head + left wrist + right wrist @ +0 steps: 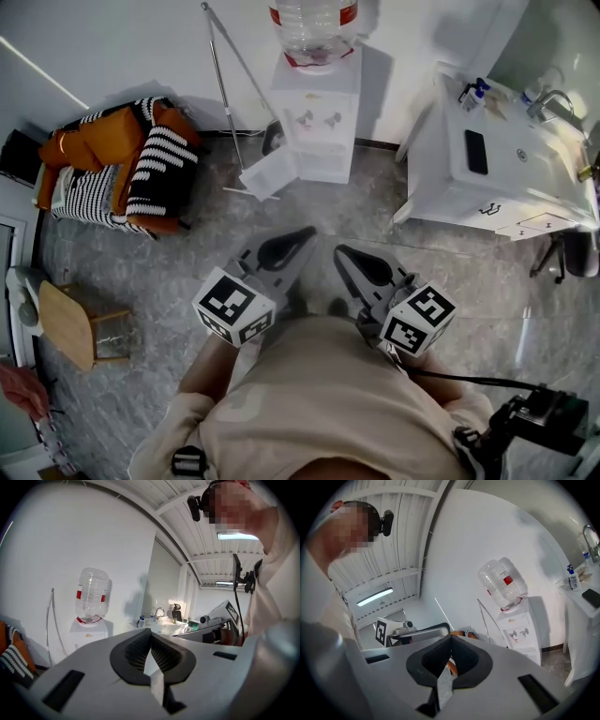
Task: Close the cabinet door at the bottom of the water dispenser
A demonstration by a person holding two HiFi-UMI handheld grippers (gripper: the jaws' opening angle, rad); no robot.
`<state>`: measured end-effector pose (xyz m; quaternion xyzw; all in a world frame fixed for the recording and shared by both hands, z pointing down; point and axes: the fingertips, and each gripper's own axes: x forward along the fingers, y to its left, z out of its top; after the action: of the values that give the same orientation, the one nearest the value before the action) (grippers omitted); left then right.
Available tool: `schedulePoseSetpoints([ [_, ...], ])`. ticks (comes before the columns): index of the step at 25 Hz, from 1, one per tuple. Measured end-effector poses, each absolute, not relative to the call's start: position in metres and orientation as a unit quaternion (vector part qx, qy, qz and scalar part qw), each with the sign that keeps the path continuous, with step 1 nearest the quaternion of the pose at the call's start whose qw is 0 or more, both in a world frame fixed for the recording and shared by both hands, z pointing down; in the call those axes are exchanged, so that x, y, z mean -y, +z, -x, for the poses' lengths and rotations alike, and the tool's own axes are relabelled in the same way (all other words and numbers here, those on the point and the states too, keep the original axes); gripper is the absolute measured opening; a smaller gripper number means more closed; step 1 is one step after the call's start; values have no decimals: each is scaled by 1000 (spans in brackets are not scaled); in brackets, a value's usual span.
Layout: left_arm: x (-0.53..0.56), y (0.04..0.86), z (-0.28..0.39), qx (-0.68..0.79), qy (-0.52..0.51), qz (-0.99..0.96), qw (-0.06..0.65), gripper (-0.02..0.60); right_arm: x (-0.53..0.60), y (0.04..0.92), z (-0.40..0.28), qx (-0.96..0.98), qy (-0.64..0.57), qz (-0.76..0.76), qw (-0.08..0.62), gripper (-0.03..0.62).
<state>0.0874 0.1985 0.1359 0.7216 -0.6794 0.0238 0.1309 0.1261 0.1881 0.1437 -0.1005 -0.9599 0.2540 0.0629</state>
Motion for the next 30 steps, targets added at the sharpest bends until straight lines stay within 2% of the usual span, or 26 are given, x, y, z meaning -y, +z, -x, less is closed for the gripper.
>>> schedulePoseSetpoints([
  [30, -236, 152, 153, 670, -24, -731, 129, -8, -226, 146, 88, 973, 193, 57, 116, 12],
])
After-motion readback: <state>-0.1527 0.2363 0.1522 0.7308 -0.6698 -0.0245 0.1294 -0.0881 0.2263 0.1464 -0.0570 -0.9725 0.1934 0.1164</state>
